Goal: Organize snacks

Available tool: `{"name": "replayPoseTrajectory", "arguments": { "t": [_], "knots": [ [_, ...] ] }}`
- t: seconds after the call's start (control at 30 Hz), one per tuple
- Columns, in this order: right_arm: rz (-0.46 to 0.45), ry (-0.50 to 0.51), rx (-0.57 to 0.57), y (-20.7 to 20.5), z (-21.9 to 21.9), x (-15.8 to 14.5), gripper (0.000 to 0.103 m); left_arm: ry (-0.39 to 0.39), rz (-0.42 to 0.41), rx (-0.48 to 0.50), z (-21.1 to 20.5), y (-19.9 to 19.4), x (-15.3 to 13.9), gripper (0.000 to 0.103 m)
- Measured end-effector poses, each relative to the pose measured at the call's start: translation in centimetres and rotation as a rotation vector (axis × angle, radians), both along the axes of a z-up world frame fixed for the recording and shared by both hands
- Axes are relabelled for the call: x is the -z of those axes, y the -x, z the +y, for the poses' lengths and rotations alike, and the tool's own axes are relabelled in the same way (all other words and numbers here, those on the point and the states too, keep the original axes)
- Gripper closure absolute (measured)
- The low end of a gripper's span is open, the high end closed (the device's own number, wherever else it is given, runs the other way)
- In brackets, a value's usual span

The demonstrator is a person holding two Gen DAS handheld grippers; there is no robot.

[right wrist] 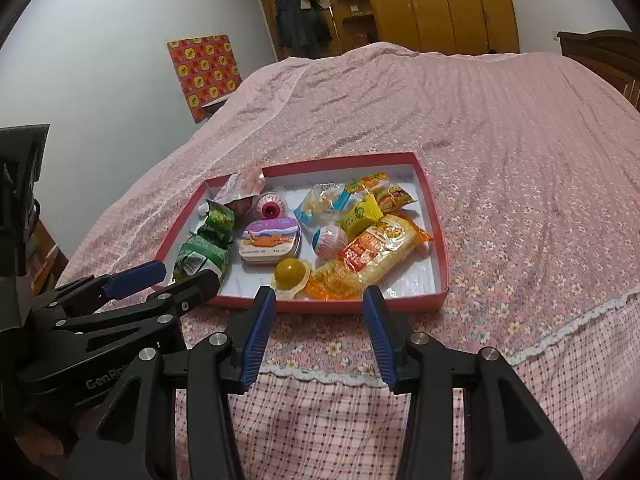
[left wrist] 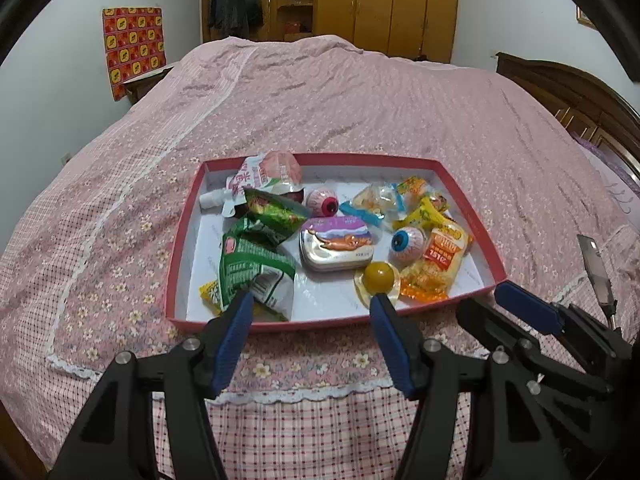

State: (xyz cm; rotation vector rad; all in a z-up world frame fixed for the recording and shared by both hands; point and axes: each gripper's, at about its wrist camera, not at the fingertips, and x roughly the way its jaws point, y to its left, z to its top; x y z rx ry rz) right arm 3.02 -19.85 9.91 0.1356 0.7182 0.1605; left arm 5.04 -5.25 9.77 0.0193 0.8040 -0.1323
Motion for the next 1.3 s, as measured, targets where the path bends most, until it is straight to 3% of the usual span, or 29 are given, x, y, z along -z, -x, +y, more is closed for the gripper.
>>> {"name": "replayPoseTrajectory", "arguments": {
  "t": [1.3],
  "knots": [
    [0.035, -0.015, 0.013, 0.46, 0.17, 0.74, 0.056, -0.031, -0.002, -0.032, 0.01, 0.86, 0.36, 0.039]
  ]
}}
